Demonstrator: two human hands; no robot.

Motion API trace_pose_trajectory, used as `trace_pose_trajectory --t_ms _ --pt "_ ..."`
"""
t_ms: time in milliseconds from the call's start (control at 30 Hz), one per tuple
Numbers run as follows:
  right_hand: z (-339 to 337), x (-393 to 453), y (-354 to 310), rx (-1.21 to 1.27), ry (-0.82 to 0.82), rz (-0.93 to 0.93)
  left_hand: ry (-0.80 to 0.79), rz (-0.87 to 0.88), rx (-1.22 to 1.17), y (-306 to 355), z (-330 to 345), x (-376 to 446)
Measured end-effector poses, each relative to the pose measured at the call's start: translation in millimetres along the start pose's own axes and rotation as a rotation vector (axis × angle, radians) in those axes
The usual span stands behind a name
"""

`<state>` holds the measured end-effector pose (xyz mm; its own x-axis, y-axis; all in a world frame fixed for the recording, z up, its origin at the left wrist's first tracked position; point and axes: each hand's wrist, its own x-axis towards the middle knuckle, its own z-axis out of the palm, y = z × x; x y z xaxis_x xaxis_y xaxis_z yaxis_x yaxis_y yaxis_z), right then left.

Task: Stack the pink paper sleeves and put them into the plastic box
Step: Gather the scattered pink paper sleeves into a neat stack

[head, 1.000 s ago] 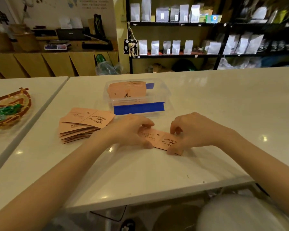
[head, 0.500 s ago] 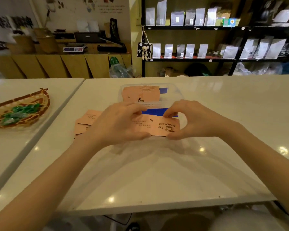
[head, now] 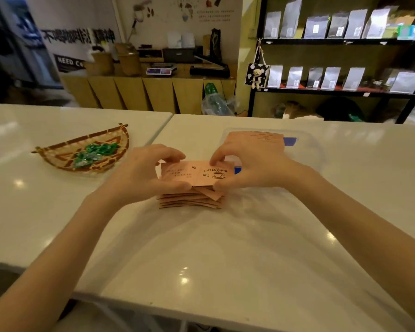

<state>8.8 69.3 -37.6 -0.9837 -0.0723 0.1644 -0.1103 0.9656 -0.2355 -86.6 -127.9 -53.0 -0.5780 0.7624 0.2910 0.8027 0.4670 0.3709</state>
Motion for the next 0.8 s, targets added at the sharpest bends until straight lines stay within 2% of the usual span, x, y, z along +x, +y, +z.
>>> trace_pose_trajectory --t_ms 267,567,633,733,800 --pt "20.5 20.0 6.1 0.111 -0.096 0.015 -0.036 -0.089 -0.032 -24.5 8.8 -3.1" --pt "22.2 16.7 12.3 0.152 -0.075 0.011 -0.085 -0.105 -0.076 -25.9 12.3 1.1" --pt "21.6 12.0 13.3 0.141 -0.006 -0.007 -0.102 -0.121 -0.099 -25.2 11.5 1.6" --pt "19.7 -2.3 15.9 0.227 0.248 -0.008 -0.076 -0.216 -0.175 -24.6 8.4 -0.3" --pt "18.7 -12.4 18.6 0.340 0.407 0.054 -0.066 -0.324 -0.197 -27.0 7.0 -1.2"
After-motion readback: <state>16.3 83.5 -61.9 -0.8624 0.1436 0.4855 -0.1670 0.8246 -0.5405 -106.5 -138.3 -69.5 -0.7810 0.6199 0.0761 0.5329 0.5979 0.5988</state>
